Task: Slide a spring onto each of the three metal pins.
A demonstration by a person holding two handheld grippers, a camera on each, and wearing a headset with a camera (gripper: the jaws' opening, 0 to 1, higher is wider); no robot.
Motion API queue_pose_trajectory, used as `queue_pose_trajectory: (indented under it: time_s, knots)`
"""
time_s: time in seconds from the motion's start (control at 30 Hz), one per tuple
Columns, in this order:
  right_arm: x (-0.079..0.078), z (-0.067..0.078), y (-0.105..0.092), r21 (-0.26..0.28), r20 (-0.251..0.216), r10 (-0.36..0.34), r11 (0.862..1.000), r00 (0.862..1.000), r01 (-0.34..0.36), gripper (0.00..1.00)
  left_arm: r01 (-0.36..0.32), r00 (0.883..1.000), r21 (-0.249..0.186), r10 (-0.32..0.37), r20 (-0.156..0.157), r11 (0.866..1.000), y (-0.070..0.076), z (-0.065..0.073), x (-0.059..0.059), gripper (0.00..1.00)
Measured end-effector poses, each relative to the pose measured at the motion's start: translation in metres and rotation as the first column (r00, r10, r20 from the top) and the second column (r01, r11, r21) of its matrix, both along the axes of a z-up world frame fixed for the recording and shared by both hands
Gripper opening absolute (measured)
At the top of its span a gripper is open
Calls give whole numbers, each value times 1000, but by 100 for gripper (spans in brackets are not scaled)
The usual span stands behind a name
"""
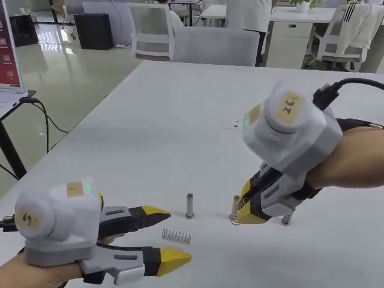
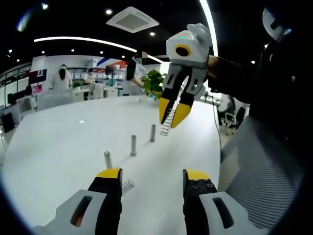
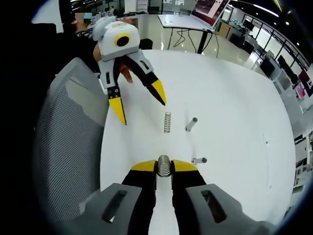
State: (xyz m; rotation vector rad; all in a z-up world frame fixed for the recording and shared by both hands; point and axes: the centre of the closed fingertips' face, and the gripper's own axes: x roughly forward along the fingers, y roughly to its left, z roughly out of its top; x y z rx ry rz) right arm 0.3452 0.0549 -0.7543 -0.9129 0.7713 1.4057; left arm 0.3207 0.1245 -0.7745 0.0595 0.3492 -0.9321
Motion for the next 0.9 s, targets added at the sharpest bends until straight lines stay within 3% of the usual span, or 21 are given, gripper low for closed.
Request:
queue_pose_trajectory:
  time_s: [0.43, 0.57, 0.73, 0.9]
  knots:
    - [16, 4, -8, -25, 27, -15, 1000, 1000, 16, 8, -9, 1000, -5, 9, 1, 1000, -6, 0, -4, 45]
    - [21, 4, -8, -35, 31, -15, 999, 999, 17, 8, -1, 1000, 11, 1, -2, 1000, -8, -5, -6, 46]
    - [35, 5, -8, -49, 41, -18, 999, 999, 20, 8, 10, 1000, 27, -10, -3, 1000, -11, -8, -9, 45]
    - [43, 3, -7, -62, 54, -22, 998, 998, 25, 8, 2, 1000, 16, -2, 2, 1000, -11, -6, -9, 45]
